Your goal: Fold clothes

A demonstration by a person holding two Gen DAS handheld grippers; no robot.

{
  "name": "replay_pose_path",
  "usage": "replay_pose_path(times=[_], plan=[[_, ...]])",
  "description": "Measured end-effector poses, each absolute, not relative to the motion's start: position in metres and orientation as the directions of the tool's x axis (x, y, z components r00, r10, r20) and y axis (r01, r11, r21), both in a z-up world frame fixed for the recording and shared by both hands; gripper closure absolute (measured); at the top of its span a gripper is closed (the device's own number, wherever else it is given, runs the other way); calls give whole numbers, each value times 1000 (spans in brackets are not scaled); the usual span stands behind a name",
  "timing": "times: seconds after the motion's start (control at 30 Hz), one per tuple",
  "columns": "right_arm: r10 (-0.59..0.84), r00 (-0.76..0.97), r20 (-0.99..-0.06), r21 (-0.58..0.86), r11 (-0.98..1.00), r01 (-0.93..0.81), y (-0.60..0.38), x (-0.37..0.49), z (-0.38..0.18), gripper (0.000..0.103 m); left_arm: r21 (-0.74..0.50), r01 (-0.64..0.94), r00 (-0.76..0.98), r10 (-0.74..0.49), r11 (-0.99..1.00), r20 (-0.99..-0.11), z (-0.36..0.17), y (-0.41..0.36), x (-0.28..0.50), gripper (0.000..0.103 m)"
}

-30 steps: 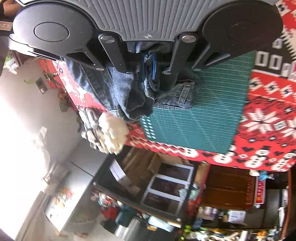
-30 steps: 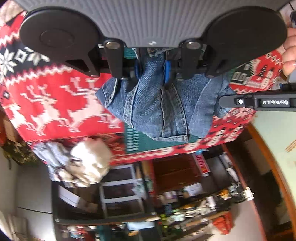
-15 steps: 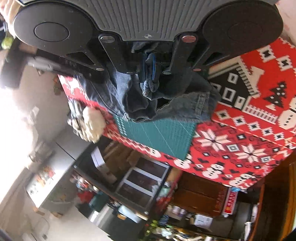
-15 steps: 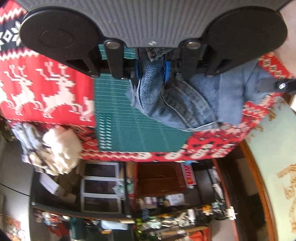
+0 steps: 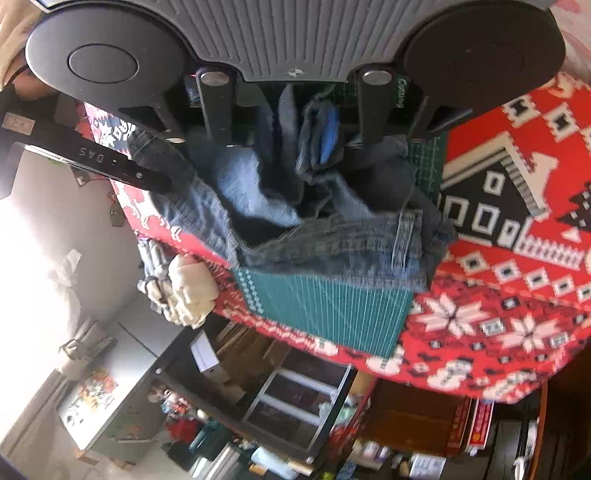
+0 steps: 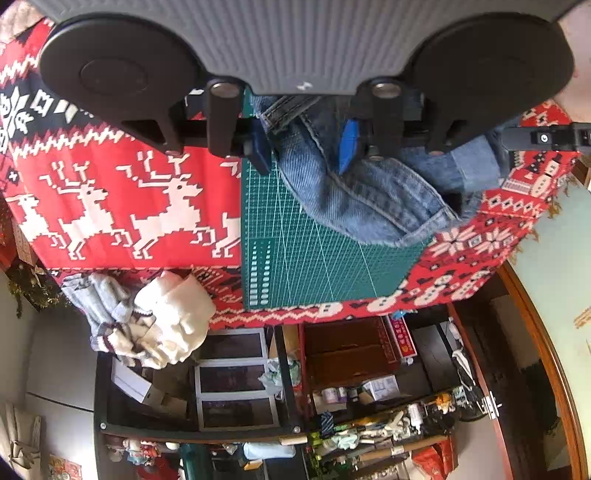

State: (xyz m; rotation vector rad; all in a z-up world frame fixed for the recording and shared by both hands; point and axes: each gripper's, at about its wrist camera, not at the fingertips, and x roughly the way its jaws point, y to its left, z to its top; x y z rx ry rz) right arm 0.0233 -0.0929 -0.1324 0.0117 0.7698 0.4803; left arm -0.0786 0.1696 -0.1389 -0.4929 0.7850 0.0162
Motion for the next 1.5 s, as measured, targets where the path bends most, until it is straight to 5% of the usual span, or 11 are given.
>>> replay_pose_path(times=[0.23,0.5,0.97,1.13,1.2,1.33,1.4,1.5], plan=[[469,598,-650,186,861,-473,-89,-2,-101,58,-416,-162,760,-156,895,-631,-111,175,-91,59],[495,485,-721,210,823,-528,-50,-6,-125,68,-396,-133,764,-161,909,-625,-121,172,-54,84],[372,414,-831,116,843,-524,-27,15,-201,68,-344,-183,616,-166,921,-770,-193,163,-17,91],[389,420,-820,116,832,-543,-26,10,-204,54,-342,-164,628,-169,925,-760,-198,164,-19,91],[399,415,-818,107,814,-571,-23,5,-205,36,-333,-151,632,-168,931,-756,-198,163,-19,91],[355,451,-819,44,822,-568,-14,-4,-205,32,-300,-127,640,-153,945,-753,-196,157,-19,89],[313,467,-827,22,848,-530,-16,-5,-205,10,-289,-104,644,-157,952,-749,-195,154,-19,76],[326,460,-826,54,859,-510,-25,-6,-204,9,-271,-58,648,-171,961,-743,-194,146,-18,61]])
